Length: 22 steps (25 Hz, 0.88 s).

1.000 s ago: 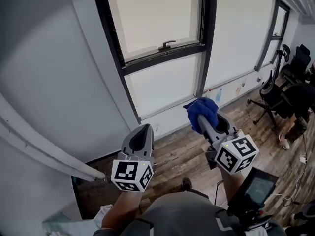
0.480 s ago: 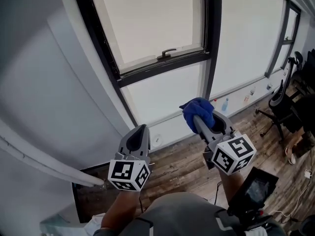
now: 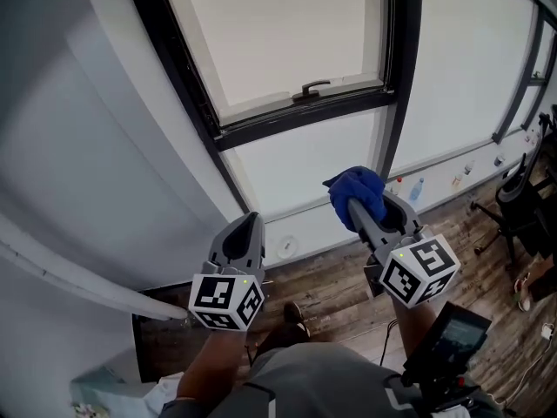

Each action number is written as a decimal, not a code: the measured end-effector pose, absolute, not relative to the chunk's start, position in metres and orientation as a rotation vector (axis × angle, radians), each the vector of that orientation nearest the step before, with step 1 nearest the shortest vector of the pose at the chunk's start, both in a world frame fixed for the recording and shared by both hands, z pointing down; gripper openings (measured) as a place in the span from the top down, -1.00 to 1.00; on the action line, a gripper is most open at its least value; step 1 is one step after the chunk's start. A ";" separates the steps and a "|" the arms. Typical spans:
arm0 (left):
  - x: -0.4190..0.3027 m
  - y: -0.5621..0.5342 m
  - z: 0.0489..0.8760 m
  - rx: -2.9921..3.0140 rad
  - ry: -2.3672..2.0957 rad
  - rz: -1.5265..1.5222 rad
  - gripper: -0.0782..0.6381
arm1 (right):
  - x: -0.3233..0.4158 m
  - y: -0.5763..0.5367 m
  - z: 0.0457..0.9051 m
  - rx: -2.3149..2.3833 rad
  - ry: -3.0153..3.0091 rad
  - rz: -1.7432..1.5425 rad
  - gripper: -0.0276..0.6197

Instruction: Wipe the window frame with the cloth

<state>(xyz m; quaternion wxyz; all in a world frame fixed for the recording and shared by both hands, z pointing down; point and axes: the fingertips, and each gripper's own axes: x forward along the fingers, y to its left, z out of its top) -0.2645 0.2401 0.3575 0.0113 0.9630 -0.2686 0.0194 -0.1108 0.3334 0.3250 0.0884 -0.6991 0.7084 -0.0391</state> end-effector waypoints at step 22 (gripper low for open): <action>-0.185 -0.056 0.365 2.923 -0.928 0.010 0.76 | -0.062 -0.010 0.326 -1.996 2.301 -0.207 0.51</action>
